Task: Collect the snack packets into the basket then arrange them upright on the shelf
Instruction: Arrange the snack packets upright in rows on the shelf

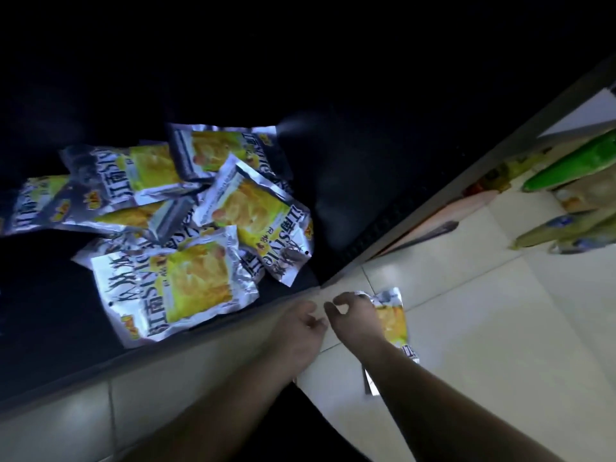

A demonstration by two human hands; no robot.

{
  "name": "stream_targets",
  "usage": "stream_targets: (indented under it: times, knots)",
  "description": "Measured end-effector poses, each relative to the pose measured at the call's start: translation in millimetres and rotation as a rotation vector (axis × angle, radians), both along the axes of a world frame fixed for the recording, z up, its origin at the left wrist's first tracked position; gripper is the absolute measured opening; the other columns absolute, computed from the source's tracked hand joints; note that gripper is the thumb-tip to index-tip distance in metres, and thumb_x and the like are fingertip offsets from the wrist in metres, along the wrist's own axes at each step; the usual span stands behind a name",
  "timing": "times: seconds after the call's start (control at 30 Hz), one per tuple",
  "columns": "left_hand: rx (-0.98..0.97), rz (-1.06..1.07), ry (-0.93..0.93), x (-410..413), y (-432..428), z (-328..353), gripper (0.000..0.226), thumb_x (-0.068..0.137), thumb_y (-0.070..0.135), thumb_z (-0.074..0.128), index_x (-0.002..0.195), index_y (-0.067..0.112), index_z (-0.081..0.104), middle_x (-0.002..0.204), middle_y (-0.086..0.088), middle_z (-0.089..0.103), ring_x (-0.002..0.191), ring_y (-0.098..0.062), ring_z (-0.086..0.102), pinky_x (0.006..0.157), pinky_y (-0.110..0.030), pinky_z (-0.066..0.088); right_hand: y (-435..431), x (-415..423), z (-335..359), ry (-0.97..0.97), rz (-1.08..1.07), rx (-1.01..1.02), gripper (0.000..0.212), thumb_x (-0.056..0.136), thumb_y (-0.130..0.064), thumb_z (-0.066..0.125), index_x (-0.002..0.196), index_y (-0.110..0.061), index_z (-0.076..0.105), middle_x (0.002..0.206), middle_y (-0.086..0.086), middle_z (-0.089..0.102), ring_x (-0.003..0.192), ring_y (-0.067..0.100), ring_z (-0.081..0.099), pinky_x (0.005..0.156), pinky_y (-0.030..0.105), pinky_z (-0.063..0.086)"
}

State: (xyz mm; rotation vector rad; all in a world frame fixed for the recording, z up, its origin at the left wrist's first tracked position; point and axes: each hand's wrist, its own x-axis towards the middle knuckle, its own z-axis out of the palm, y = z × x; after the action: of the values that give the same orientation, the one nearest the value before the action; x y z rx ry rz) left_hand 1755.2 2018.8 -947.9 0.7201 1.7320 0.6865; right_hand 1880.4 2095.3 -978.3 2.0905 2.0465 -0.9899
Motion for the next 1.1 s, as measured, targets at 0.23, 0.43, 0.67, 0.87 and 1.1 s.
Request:
stream_targets:
  times: [0.23, 0.43, 0.67, 0.87, 1.1]
  knots:
    - [-0.037, -0.079, 0.007, 27, 29, -36, 0.039, 0.097, 0.025, 0.063, 0.135, 0.017, 0.058, 0.133, -0.003, 0.065, 0.120, -0.019, 0.062, 0.096, -0.020, 0.043, 25, 48, -58, -0.209, 0.176, -0.085, 0.052, 0.092, -0.050, 0.062, 0.141, -0.034, 0.056, 0.162, 0.011, 0.028, 0.151, 0.034, 0.018, 0.120, 0.042, 0.022]
    - [-0.059, -0.018, -0.020, 23, 19, -45, 0.041, 0.097, 0.027, 0.062, 0.138, 0.022, 0.056, 0.131, 0.000, 0.063, 0.117, -0.017, 0.062, 0.099, -0.025, 0.047, 34, 56, -77, -0.380, 0.276, -0.080, 0.062, 0.089, -0.033, 0.061, 0.145, -0.047, 0.039, 0.160, -0.004, 0.021, 0.144, 0.031, 0.022, 0.102, 0.055, 0.039]
    - [-0.085, 0.028, -0.038, 23, 3, -45, 0.037, 0.095, 0.028, 0.065, 0.131, 0.025, 0.060, 0.122, 0.003, 0.066, 0.109, -0.017, 0.065, 0.099, -0.032, 0.052, 33, 85, -54, -0.340, 0.171, -0.032, 0.070, 0.086, -0.015, 0.051, 0.143, -0.052, 0.038, 0.136, -0.001, 0.057, 0.117, 0.022, 0.056, 0.082, 0.024, 0.047]
    - [-0.003, -0.007, -0.041, 21, -2, -17, 0.038, 0.094, 0.028, 0.066, 0.130, 0.024, 0.060, 0.115, 0.004, 0.066, 0.109, -0.015, 0.066, 0.099, -0.030, 0.051, 7, 60, 11, 0.051, 0.073, -0.030, 0.074, 0.077, 0.001, 0.059, 0.133, -0.045, 0.056, 0.105, -0.016, 0.073, 0.084, 0.005, 0.066, 0.068, 0.019, 0.050]
    - [-0.004, 0.337, -0.358, -31, -18, 66, 0.053, 0.099, 0.063, 0.041, 0.110, 0.017, 0.064, 0.079, -0.016, 0.067, 0.065, -0.030, 0.063, 0.066, -0.039, 0.054, -40, -4, 117, 0.599, 0.174, -0.024, 0.032, 0.095, 0.002, 0.061, 0.105, -0.026, 0.072, 0.094, -0.004, 0.079, 0.083, 0.009, 0.073, 0.077, 0.023, 0.054]
